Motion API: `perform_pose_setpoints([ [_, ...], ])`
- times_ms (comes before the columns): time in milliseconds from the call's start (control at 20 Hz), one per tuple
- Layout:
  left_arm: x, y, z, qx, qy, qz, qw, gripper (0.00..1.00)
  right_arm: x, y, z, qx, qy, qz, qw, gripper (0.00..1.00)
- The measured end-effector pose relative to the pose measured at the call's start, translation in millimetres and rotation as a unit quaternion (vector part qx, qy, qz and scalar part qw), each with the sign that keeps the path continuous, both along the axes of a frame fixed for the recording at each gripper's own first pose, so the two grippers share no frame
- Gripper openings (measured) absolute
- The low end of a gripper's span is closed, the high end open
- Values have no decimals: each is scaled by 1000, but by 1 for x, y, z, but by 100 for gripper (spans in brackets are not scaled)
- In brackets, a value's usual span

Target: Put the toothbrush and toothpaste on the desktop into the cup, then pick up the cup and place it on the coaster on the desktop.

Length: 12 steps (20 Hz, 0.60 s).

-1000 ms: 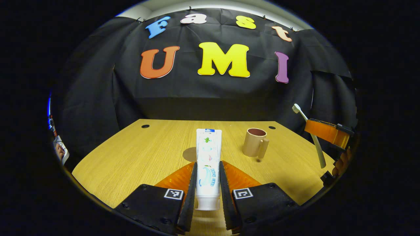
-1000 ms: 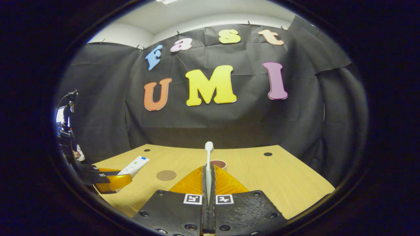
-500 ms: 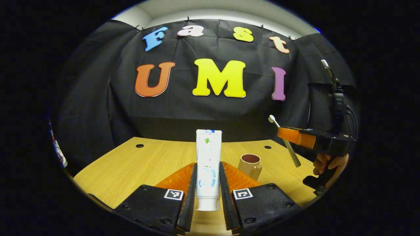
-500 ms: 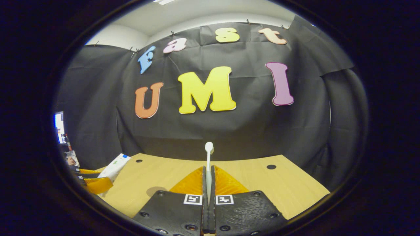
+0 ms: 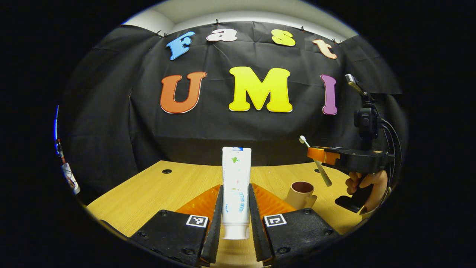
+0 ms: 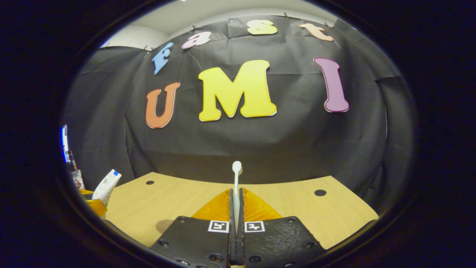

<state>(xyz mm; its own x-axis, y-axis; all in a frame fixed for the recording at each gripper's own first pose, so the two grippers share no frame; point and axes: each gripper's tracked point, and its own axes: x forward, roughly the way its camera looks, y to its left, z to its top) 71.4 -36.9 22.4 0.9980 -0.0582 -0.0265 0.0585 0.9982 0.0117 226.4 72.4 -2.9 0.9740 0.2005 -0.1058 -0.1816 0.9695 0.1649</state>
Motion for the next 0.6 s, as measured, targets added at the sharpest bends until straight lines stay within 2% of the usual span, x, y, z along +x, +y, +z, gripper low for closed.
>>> perform_pose_setpoints([
  [150,8,1,-6,-6,10,-1,1000,41,15,3,-7,4,9,-1,1000,0],
  [200,9,1,-8,-7,13,-2,1000,45,18,5,-8,4,10,-1,1000,1],
  [250,10,1,-11,-8,17,-4,1000,41,19,5,-10,3,11,-3,1000,0],
  [600,14,-3,-24,-13,33,-14,999,41,23,-3,-7,6,5,-14,1000,3],
])
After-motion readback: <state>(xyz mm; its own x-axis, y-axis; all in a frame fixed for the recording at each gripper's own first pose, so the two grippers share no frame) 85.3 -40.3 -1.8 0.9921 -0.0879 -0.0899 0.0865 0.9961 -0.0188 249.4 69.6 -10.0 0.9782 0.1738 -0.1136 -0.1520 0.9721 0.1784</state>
